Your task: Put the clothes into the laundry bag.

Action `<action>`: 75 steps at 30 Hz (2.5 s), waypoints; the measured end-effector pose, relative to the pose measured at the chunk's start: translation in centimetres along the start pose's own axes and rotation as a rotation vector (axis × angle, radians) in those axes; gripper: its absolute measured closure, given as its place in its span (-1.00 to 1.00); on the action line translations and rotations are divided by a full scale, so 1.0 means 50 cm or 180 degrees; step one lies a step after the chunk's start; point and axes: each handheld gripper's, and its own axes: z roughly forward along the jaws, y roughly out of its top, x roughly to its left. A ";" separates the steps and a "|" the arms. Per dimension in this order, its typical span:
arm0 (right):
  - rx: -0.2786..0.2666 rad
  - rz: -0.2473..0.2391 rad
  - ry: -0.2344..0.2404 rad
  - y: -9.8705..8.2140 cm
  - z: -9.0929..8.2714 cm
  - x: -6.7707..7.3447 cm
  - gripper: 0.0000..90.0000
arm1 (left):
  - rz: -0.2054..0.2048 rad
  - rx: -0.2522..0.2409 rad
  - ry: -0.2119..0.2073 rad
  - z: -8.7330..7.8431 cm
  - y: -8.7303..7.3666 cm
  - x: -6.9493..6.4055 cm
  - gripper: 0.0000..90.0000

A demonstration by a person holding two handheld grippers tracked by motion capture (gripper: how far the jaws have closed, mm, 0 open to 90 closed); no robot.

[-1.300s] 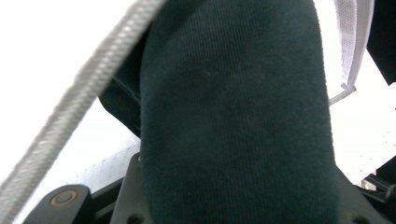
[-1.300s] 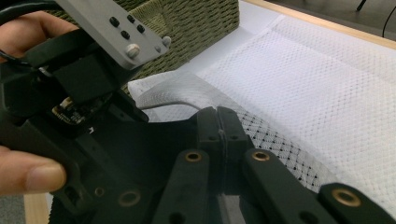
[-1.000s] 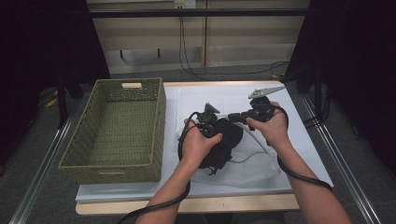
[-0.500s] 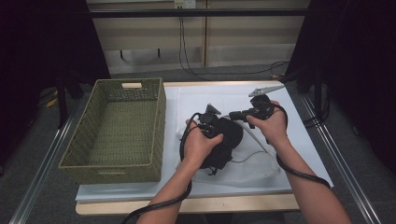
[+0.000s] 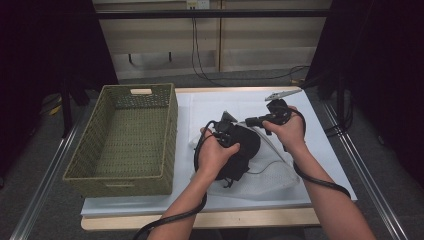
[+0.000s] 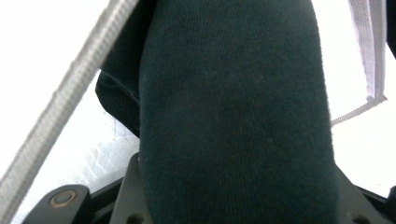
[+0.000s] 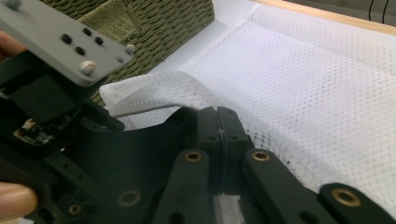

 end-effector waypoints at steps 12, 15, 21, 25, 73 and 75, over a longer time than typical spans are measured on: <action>-0.0020 -0.0016 0.0027 0.002 -0.007 0.005 1.00 | -0.0092 -0.0052 0.0043 0.017 0.014 0.004 0.31; -0.0032 -0.0023 0.0043 0.002 -0.011 0.007 1.00 | -0.0071 -0.0126 0.0062 0.014 0.016 -0.001 0.31; -0.0041 -0.0055 0.0053 0.001 -0.016 0.008 1.00 | -0.0077 -0.0171 0.0071 0.018 0.019 0.001 0.29; -0.0049 -0.0054 0.0046 -0.002 -0.018 0.008 1.00 | -0.0063 -0.0211 0.0095 0.024 0.019 0.001 0.28; -0.0051 -0.0006 0.0013 -0.014 -0.011 -0.002 1.00 | 0.0640 -0.0171 0.0279 -0.008 -0.041 0.000 -0.79; -0.0034 -0.0013 0.0018 -0.012 -0.010 0.000 1.00 | 0.0625 -0.0169 0.0281 -0.007 -0.045 0.000 -0.83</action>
